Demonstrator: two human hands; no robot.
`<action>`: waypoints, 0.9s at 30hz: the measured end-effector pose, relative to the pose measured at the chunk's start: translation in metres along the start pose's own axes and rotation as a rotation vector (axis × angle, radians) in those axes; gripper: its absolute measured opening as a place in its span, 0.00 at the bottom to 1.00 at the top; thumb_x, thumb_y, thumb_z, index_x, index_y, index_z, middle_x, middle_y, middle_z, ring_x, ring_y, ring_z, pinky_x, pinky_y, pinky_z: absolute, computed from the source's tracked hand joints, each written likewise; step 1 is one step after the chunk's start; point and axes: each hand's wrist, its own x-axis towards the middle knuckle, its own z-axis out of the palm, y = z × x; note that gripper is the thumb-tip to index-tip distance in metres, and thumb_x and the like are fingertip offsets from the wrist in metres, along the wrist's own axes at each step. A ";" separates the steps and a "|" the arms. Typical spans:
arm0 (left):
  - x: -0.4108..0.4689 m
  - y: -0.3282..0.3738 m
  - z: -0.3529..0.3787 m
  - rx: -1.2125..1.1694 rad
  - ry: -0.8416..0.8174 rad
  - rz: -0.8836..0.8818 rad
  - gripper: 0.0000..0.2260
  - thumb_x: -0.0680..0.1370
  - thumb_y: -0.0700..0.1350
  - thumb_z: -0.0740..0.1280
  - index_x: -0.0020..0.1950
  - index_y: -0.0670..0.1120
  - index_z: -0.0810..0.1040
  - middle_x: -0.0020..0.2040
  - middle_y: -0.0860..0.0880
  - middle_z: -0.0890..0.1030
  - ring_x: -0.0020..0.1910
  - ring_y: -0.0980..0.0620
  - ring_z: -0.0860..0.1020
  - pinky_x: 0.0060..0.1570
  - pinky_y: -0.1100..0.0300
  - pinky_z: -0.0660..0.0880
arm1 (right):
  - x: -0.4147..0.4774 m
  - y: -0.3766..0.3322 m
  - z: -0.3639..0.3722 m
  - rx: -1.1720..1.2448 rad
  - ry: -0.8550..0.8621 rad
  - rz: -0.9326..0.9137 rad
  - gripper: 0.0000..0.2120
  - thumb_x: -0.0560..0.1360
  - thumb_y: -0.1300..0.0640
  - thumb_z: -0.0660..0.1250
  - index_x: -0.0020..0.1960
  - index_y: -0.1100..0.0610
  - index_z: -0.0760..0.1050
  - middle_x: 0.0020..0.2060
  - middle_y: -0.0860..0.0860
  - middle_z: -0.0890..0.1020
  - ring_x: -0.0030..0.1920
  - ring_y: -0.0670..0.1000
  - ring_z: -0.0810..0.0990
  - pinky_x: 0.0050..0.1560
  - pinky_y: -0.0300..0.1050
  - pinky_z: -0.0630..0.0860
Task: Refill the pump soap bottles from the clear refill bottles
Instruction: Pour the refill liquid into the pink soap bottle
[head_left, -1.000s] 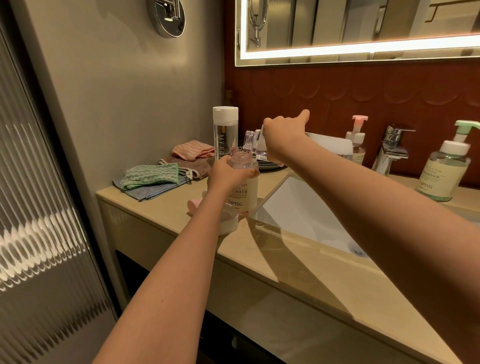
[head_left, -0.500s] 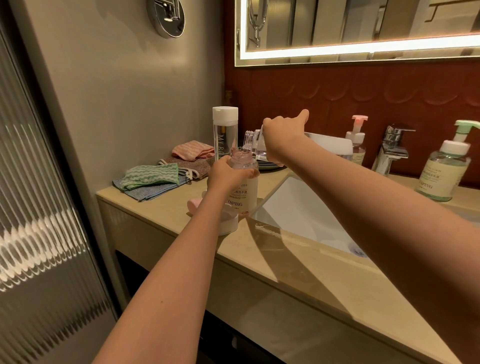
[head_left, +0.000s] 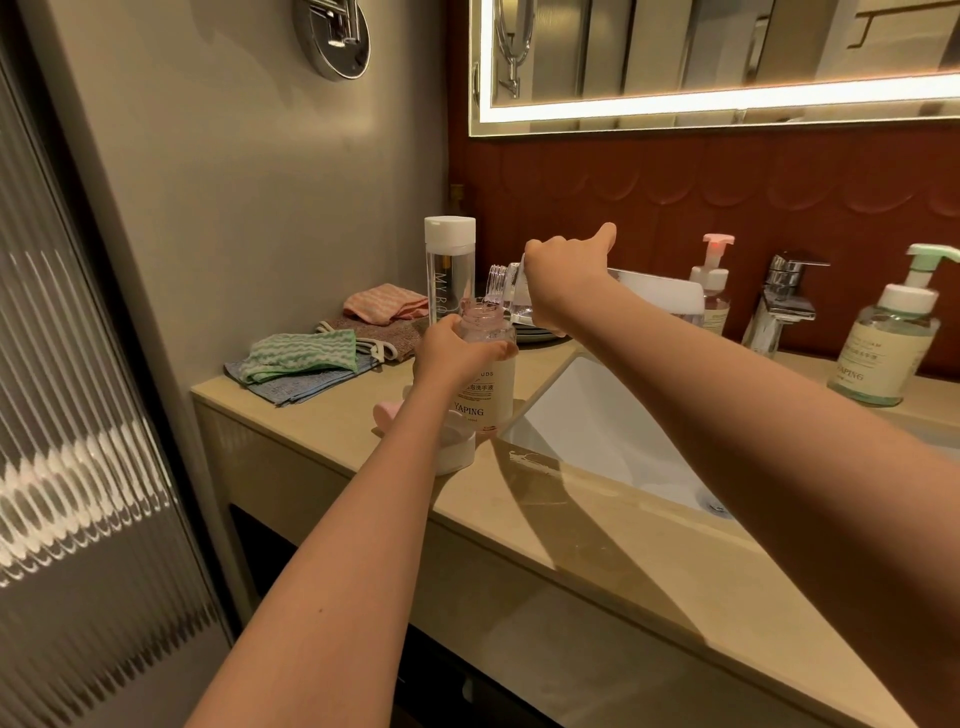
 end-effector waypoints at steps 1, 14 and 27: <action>0.000 0.000 0.000 0.001 0.000 0.000 0.27 0.69 0.50 0.74 0.65 0.45 0.71 0.63 0.47 0.75 0.62 0.45 0.71 0.53 0.53 0.68 | 0.000 0.000 0.000 -0.001 0.001 0.001 0.17 0.73 0.61 0.65 0.61 0.59 0.69 0.52 0.53 0.77 0.52 0.55 0.75 0.61 0.53 0.60; -0.002 0.000 -0.001 0.006 0.001 0.009 0.27 0.70 0.49 0.74 0.66 0.45 0.71 0.64 0.47 0.75 0.62 0.45 0.71 0.52 0.54 0.67 | 0.003 -0.001 0.002 0.013 0.000 0.006 0.18 0.74 0.61 0.65 0.62 0.58 0.69 0.52 0.53 0.78 0.53 0.55 0.75 0.62 0.55 0.60; -0.004 0.002 -0.001 -0.003 -0.004 0.009 0.28 0.70 0.48 0.74 0.67 0.45 0.70 0.64 0.47 0.75 0.62 0.45 0.71 0.52 0.55 0.67 | 0.001 -0.001 0.002 0.007 0.006 0.005 0.17 0.74 0.60 0.65 0.62 0.59 0.69 0.51 0.53 0.77 0.52 0.54 0.75 0.62 0.55 0.60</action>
